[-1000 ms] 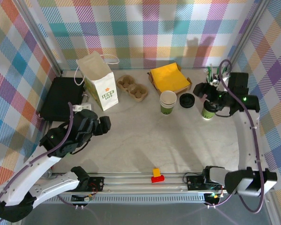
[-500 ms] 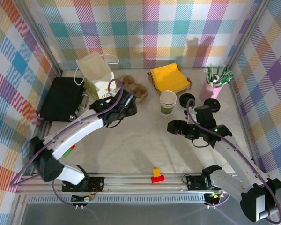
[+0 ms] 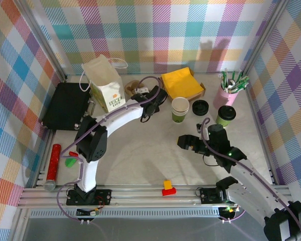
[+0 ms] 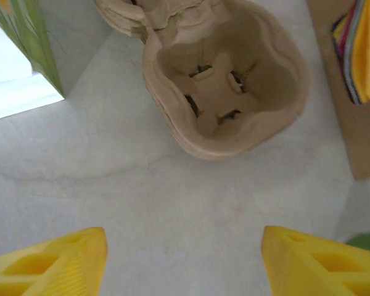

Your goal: Pack the takeout coffee

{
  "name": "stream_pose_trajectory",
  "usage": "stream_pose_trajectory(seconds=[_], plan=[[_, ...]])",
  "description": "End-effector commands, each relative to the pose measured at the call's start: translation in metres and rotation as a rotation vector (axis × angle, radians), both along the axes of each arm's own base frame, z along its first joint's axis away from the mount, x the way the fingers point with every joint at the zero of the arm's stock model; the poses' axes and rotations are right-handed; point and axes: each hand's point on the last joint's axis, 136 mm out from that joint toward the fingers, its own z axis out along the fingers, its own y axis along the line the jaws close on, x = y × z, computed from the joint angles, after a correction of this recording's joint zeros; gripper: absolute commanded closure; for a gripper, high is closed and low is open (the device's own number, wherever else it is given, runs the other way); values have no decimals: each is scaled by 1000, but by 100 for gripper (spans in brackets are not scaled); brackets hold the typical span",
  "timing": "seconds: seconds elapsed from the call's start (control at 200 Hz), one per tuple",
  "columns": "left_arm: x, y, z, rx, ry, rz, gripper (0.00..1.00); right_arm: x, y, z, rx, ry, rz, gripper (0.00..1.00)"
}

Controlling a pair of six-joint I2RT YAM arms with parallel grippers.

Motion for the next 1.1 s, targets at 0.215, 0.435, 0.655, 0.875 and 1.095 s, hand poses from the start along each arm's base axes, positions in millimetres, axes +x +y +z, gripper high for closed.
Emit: stream_pose_trajectory(seconds=[0.215, 0.435, 0.655, 0.875, 1.095], plan=[[42, 21, -21, -24, -14, 149, 43, 11, 4, 7, 40, -36, -42, 8], [59, 18, -33, -54, -6, 167, 44, 14, 4, 4, 29, -19, -45, 8], [77, 17, -37, -54, -8, 173, 49, 15, 5, 2, 19, -6, -46, 8], [86, 19, -41, -64, -9, 180, 51, 16, 4, 1, 14, -3, -50, 8], [89, 17, -42, -68, -8, 165, 57, 16, 4, 0, 11, -2, -52, 8]])
